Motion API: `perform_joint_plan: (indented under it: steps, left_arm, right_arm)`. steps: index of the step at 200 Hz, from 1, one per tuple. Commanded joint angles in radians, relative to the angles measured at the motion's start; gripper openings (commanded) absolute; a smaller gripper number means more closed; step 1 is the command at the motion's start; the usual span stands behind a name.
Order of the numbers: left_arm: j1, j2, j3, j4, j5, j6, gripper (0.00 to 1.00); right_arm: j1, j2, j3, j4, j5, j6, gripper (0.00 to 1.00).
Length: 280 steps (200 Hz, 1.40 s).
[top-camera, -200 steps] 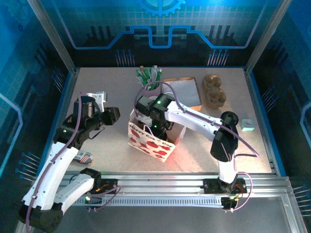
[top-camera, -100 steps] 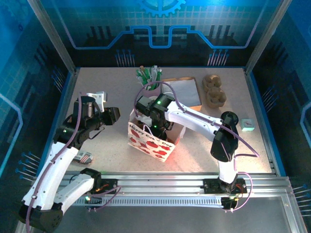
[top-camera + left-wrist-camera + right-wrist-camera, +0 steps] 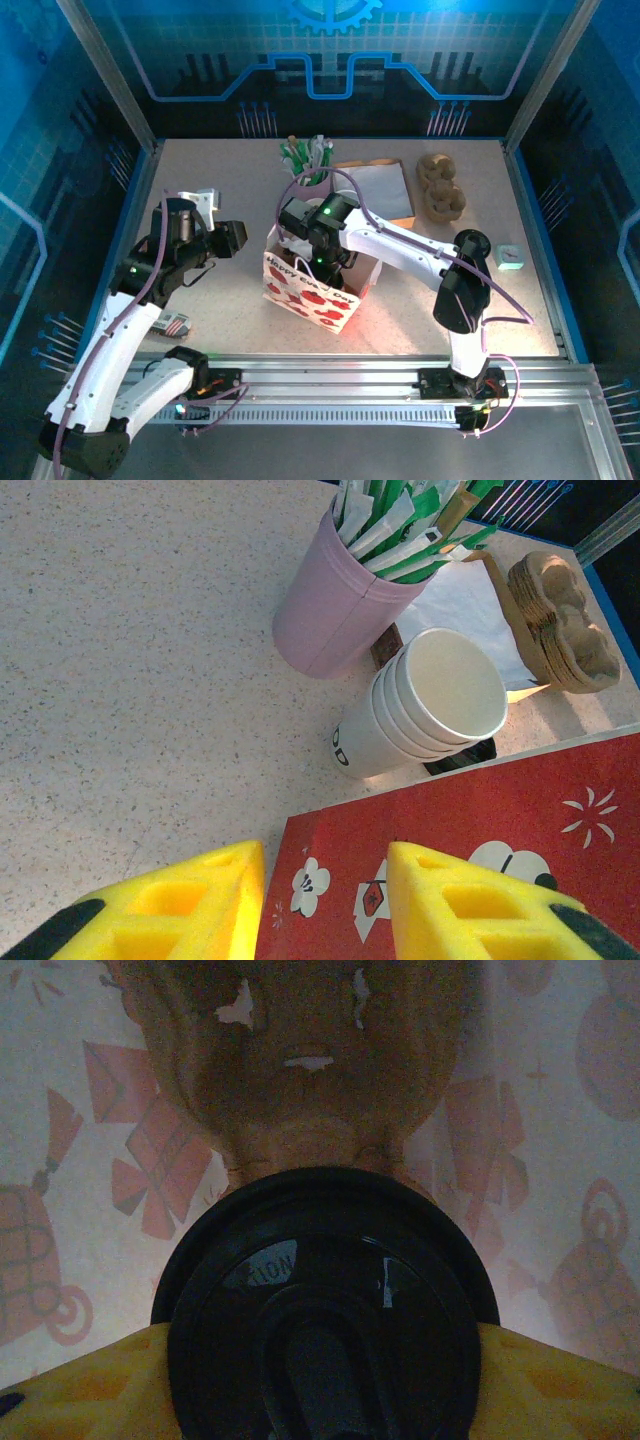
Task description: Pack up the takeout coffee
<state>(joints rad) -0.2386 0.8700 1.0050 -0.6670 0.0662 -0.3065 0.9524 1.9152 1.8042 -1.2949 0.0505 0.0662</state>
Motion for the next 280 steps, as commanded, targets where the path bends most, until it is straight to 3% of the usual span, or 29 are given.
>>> perform_joint_plan:
  steps: [1, 118, 280]
  left_arm:
    - [0.005, -0.014, -0.014, 0.016, -0.016, 0.026, 0.38]
    - [0.005, -0.014, -0.013, 0.014, -0.017, 0.028, 0.38]
    - [0.005, -0.014, -0.013, 0.014, -0.016, 0.029, 0.38]
  right_arm:
    - [-0.002, -0.007, -0.014, -0.027, -0.017, 0.006, 0.48]
    - [0.002, -0.018, 0.007, -0.042, -0.006, 0.007, 0.56]
    - [0.01, -0.022, 0.02, -0.047, 0.005, 0.009, 0.55]
